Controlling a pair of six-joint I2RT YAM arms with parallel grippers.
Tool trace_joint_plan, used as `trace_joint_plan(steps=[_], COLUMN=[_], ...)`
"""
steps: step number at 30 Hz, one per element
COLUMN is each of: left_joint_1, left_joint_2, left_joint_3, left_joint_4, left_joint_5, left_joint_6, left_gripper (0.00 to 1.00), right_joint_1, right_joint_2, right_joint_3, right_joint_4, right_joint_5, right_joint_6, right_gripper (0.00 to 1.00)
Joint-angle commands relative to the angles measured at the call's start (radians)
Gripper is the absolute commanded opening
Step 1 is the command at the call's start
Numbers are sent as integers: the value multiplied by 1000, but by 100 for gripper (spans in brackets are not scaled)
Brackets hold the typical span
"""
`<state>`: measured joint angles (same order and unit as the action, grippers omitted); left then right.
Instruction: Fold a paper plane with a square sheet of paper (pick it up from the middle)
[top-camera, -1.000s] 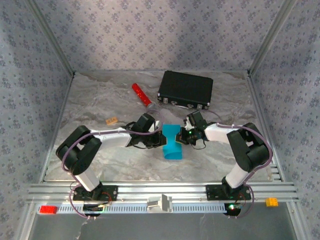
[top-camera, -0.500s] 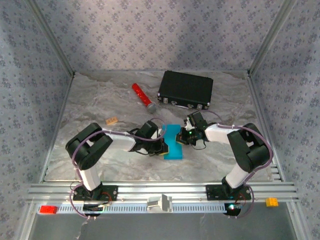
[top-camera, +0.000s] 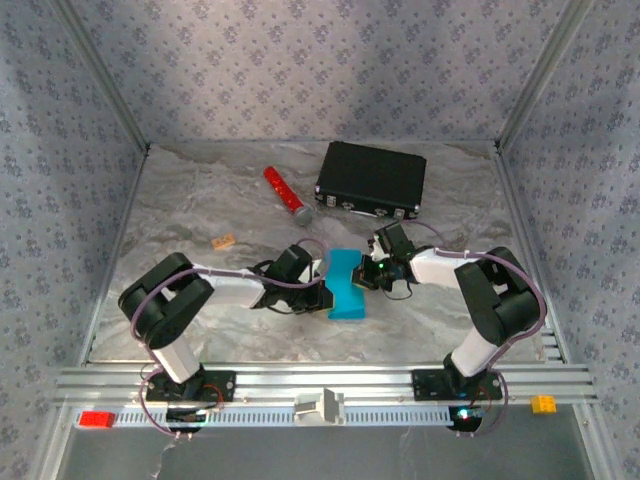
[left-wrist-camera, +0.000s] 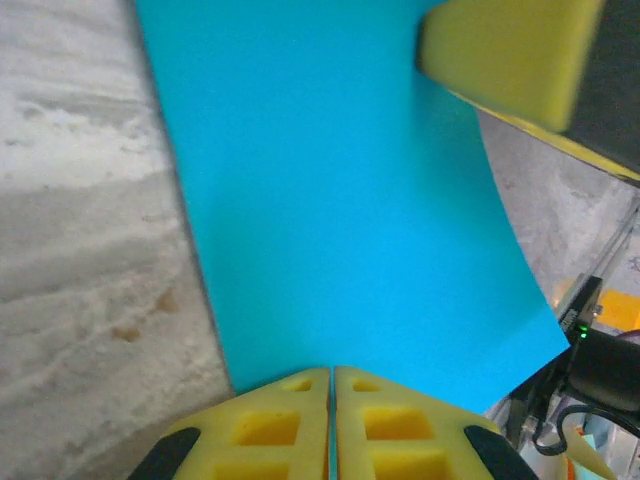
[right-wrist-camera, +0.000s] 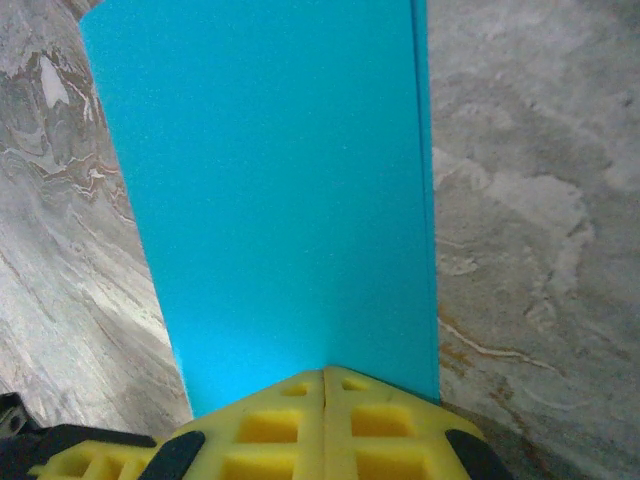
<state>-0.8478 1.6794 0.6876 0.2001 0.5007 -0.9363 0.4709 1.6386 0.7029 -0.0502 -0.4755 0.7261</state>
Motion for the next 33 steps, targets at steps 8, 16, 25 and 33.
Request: trace_joint_plan(steps=[8, 16, 25, 33], left_joint_1=[-11, -19, -61, -89], left_joint_2=[19, 47, -35, -97], left_joint_3=[12, -54, -38, -15], left_joint_4=[79, 49, -186, -274], left_joint_5=[53, 51, -6, -69], left_joint_6=[-72, -35, 130, 184], left_gripper=[11, 11, 10, 10], right_joint_1=[-7, -9, -11, -5], right_joint_2=[38, 42, 44, 46], right_joint_3=[-51, -53, -52, -43], right_joint_4=[-146, -143, -144, -140], right_joint_5=[115, 117, 117, 108], right_joint_6=[10, 11, 12, 1], right_gripper=[0, 0, 0, 0])
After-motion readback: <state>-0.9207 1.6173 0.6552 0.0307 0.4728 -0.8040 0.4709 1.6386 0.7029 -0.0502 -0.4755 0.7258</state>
